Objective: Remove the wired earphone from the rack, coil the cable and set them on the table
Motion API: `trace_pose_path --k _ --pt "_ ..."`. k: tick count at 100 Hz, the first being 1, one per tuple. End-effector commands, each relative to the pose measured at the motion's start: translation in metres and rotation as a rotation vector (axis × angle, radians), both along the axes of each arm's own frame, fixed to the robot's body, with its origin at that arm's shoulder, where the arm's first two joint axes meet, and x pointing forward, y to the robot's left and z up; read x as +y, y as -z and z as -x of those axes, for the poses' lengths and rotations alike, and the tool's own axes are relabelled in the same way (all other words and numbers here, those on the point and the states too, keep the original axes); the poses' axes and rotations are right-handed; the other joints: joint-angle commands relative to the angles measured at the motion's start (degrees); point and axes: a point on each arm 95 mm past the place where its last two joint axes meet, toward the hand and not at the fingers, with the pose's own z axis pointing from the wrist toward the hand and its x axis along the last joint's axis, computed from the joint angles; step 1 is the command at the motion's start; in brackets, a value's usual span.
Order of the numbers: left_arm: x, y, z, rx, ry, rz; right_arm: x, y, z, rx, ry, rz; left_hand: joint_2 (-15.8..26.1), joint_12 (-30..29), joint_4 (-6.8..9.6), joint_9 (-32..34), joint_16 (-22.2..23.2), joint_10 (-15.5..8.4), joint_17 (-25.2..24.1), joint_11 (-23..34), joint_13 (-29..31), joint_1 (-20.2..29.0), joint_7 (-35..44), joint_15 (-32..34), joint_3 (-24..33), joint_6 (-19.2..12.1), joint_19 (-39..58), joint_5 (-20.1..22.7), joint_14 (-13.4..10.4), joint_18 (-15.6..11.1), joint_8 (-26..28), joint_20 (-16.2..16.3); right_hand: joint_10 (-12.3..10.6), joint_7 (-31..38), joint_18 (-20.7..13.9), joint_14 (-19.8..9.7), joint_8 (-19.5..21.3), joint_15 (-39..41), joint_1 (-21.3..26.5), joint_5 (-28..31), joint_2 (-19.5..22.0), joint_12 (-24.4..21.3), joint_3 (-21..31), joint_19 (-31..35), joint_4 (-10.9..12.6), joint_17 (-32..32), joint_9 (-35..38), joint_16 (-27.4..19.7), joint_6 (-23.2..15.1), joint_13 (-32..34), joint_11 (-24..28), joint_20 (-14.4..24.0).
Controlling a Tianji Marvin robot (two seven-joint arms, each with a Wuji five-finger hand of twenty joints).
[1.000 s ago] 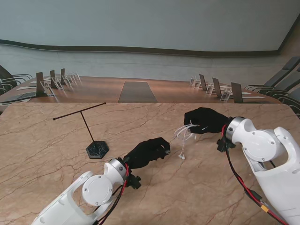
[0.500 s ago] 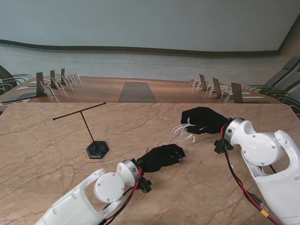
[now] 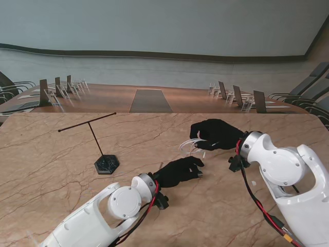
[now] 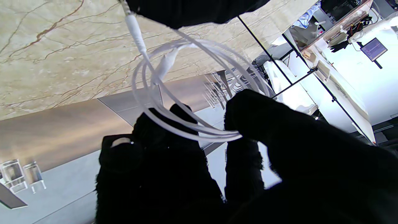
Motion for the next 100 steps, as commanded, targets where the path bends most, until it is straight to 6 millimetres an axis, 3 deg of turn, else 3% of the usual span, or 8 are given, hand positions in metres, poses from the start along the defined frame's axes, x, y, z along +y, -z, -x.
trace_pose_path --k 1,31,44,51,60,72,82,100 --pt "-0.002 0.000 -0.001 -0.007 -0.009 0.001 0.007 0.002 0.006 0.013 -0.017 -0.004 0.9 -0.8 1.92 -2.1 -0.9 0.0 -1.2 -1.1 -1.3 -2.1 -2.3 -0.8 -0.2 0.5 -1.6 -2.0 -2.1 -0.4 -1.3 -1.2 7.1 8.5 -3.5 6.8 0.9 4.7 6.1 3.1 5.8 0.8 3.0 2.8 3.8 3.3 0.9 -0.2 -5.2 2.7 0.3 -0.8" --pt "-0.003 -0.002 -0.004 -0.014 -0.026 0.030 0.015 0.012 0.010 0.054 -0.020 -0.012 0.0 -1.3 1.66 -3.5 -1.6 -0.5 -2.9 -1.2 -2.6 -5.9 -1.7 -1.9 -0.6 -1.3 -4.5 -3.4 -2.9 -0.7 -1.4 -2.9 7.4 8.4 -3.0 7.0 0.6 4.9 6.3 3.2 5.6 0.8 3.1 3.0 3.8 3.9 1.2 -0.6 -4.9 3.1 0.1 -1.6" --pt "-0.004 -0.003 -0.005 -0.013 -0.030 0.050 0.017 0.018 0.009 0.070 -0.017 -0.015 0.9 -1.3 1.57 -2.3 -1.4 0.1 -2.5 -0.8 -1.7 -6.4 -0.5 -1.4 -0.1 -2.9 -4.5 -2.5 -2.5 -0.4 -0.7 -3.0 7.3 8.4 -2.9 7.0 0.6 4.9 6.3 3.2 5.7 0.8 3.0 3.0 3.7 3.9 1.1 -0.6 -4.9 3.0 0.1 -1.8" --pt "-0.005 -0.003 -0.005 -0.008 -0.031 0.057 0.019 0.021 0.008 0.077 -0.014 -0.023 1.6 -1.2 1.51 -1.6 -1.3 -0.8 -2.3 -0.6 -1.3 -5.9 0.2 -1.1 0.2 -3.4 -4.1 -2.3 -2.5 -0.6 -0.2 -2.9 7.4 8.4 -2.9 7.1 0.6 4.9 6.4 3.2 5.6 0.8 3.1 3.0 3.7 3.9 1.1 -0.7 -4.8 2.9 0.1 -1.9" --pt "-0.006 -0.003 -0.005 -0.006 -0.032 0.061 0.020 0.024 0.006 0.085 -0.012 -0.025 4.2 0.3 1.14 0.3 -0.4 -1.4 -1.4 1.5 0.3 -3.7 3.1 0.7 0.2 -4.2 -2.3 -1.5 -2.2 -0.7 2.0 -2.1 7.4 8.3 -2.9 7.1 0.5 4.9 6.4 3.3 5.5 0.8 3.0 3.0 3.6 3.7 1.1 -0.7 -4.7 2.8 0.1 -2.0" --pt "-0.006 -0.003 -0.004 0.002 -0.038 0.067 0.020 0.027 0.005 0.095 -0.008 -0.026 6.2 2.2 -0.24 4.2 0.8 -1.9 0.6 4.2 3.6 5.5 8.0 3.6 -1.5 -4.8 0.8 -2.0 -1.4 -0.6 4.9 -1.1 7.5 8.4 -2.9 7.1 0.5 4.9 6.4 3.3 5.5 0.7 3.1 3.0 3.6 3.6 1.0 -0.8 -4.6 2.8 0.1 -2.1" --pt "-0.006 -0.004 -0.005 0.001 -0.040 0.063 0.020 0.028 0.005 0.099 -0.005 -0.024 6.5 3.6 0.15 7.8 1.5 -2.6 2.8 6.4 6.9 10.5 13.7 5.4 -1.8 -5.2 2.7 -2.4 -1.0 0.1 4.7 -0.9 7.6 8.4 -2.9 7.2 0.5 4.9 6.4 3.3 5.5 0.7 3.1 3.0 3.6 3.5 1.0 -0.8 -4.6 2.7 0.1 -2.2" --pt "-0.005 -0.004 -0.005 -0.005 -0.050 0.059 0.019 0.029 0.007 0.103 -0.004 -0.016 6.3 4.2 0.45 12.2 1.8 -3.7 5.6 8.1 10.7 13.2 16.0 6.9 -1.5 -5.0 4.4 -1.7 -0.4 0.8 4.6 -0.7 7.6 8.4 -2.8 7.2 0.5 5.0 6.3 3.3 5.4 0.6 3.3 3.0 3.6 3.4 0.9 -0.9 -4.7 2.8 0.2 -2.3"
